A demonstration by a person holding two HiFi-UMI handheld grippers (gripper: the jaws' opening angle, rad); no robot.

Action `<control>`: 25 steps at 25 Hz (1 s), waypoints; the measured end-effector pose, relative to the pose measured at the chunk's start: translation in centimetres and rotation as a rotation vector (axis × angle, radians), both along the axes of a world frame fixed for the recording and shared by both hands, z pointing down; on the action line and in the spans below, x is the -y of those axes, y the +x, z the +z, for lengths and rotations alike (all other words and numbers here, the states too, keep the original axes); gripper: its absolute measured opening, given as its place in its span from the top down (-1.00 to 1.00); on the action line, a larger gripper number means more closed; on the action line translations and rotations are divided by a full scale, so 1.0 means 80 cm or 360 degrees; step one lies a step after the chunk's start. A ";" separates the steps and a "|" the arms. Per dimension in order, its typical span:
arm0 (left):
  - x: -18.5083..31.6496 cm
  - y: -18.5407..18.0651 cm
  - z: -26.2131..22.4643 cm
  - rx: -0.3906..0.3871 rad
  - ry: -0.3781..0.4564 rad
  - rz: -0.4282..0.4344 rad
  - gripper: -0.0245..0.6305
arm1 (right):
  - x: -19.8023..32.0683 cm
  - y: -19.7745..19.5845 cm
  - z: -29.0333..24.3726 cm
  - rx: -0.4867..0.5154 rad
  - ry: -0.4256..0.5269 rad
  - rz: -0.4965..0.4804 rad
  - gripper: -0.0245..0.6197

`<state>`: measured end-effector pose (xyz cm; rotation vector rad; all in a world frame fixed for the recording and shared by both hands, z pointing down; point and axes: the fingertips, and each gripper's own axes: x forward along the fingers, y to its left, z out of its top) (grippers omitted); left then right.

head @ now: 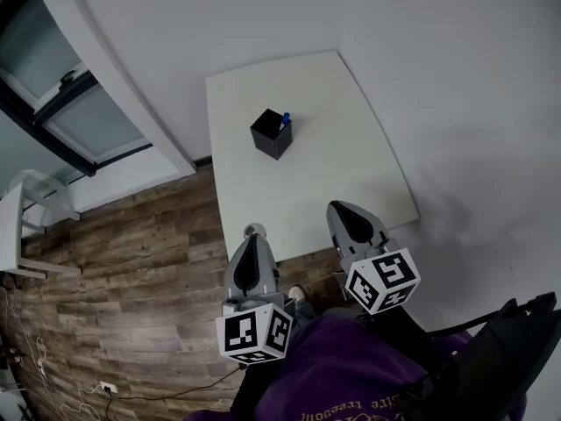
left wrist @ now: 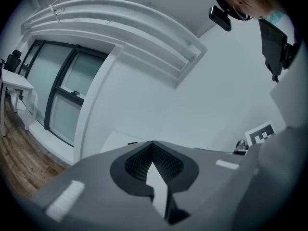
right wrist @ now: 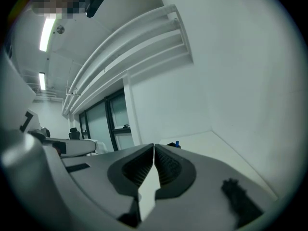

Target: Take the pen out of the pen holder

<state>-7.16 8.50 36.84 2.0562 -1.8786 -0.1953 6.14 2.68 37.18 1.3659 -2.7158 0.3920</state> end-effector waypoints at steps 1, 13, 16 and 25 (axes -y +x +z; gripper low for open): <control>0.004 -0.004 0.001 0.0001 -0.0003 0.0008 0.90 | 0.004 -0.004 0.001 0.0001 -0.0002 0.0007 0.89; 0.059 -0.019 0.024 -0.0014 -0.0071 0.0034 0.90 | 0.059 -0.010 0.021 -0.0033 -0.0042 0.0044 0.89; 0.079 -0.016 0.028 -0.0009 -0.0075 0.0013 0.91 | 0.083 -0.011 0.028 -0.0021 -0.0055 0.0012 0.89; 0.151 -0.016 0.011 0.0026 -0.0077 -0.0058 0.91 | 0.164 -0.029 0.021 -0.0006 -0.0049 -0.0144 0.89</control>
